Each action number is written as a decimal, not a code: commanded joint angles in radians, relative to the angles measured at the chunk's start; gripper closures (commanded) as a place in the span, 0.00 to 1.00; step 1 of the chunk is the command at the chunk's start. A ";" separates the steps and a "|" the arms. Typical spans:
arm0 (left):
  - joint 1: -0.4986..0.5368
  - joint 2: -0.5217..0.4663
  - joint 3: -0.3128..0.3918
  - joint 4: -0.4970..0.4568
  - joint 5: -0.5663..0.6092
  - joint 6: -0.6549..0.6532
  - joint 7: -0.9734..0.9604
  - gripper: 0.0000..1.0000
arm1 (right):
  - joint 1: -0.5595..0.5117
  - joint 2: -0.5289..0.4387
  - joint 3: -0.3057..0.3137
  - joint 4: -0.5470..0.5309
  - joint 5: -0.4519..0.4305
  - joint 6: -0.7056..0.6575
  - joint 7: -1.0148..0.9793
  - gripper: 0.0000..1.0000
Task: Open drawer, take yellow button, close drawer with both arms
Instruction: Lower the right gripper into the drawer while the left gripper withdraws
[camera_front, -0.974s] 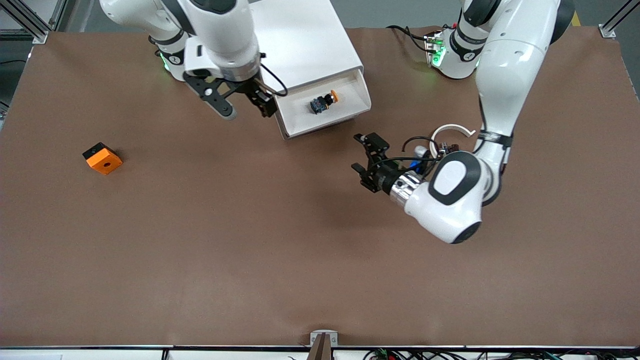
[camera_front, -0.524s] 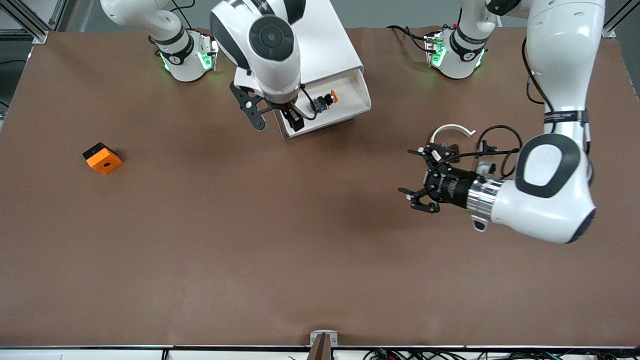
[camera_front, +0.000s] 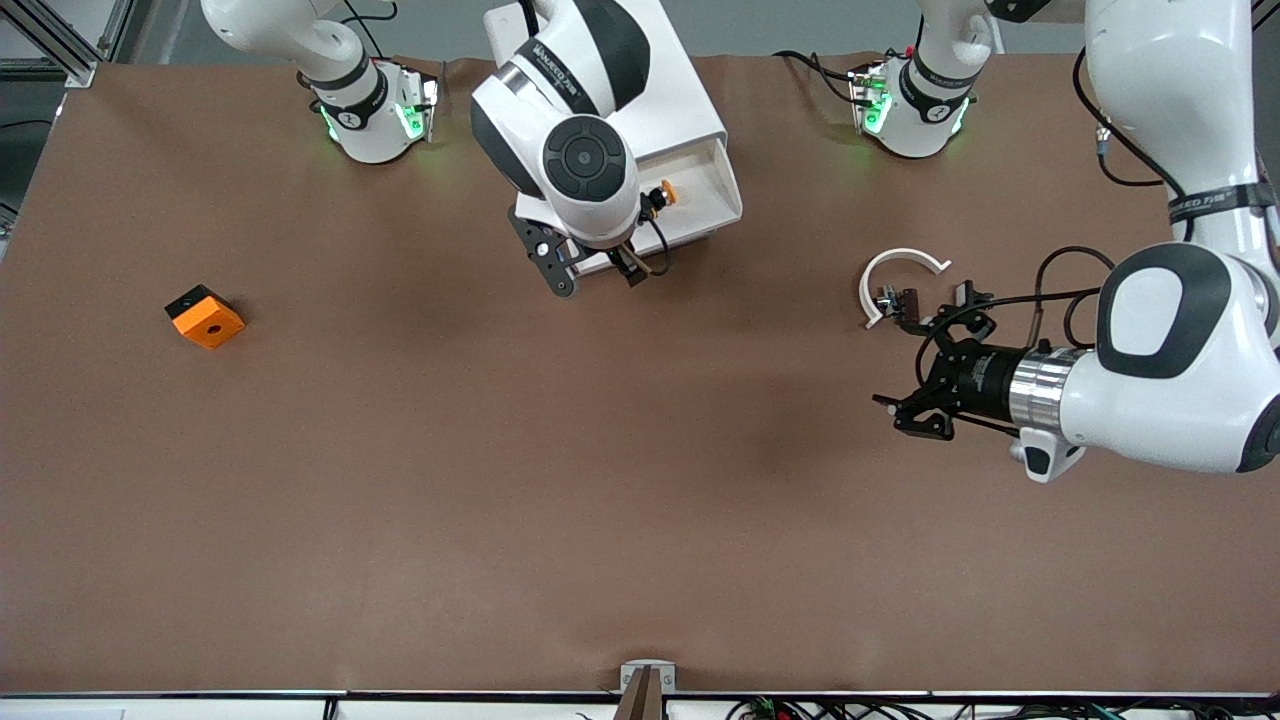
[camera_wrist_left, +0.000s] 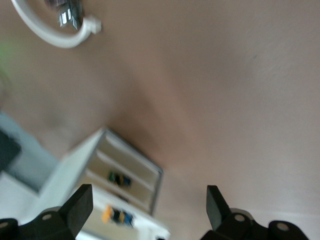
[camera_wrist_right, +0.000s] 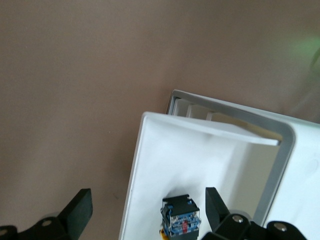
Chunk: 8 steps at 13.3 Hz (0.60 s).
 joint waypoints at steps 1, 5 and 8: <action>-0.042 -0.040 0.004 -0.027 0.074 0.025 0.076 0.00 | 0.036 0.021 -0.006 0.036 0.027 -0.018 0.014 0.00; -0.182 -0.049 0.001 -0.030 0.300 0.025 0.118 0.00 | 0.090 0.022 -0.006 0.030 0.053 -0.020 0.010 0.00; -0.282 -0.071 -0.014 -0.042 0.462 0.039 0.161 0.00 | 0.093 0.022 -0.006 0.021 0.064 -0.031 -0.027 0.00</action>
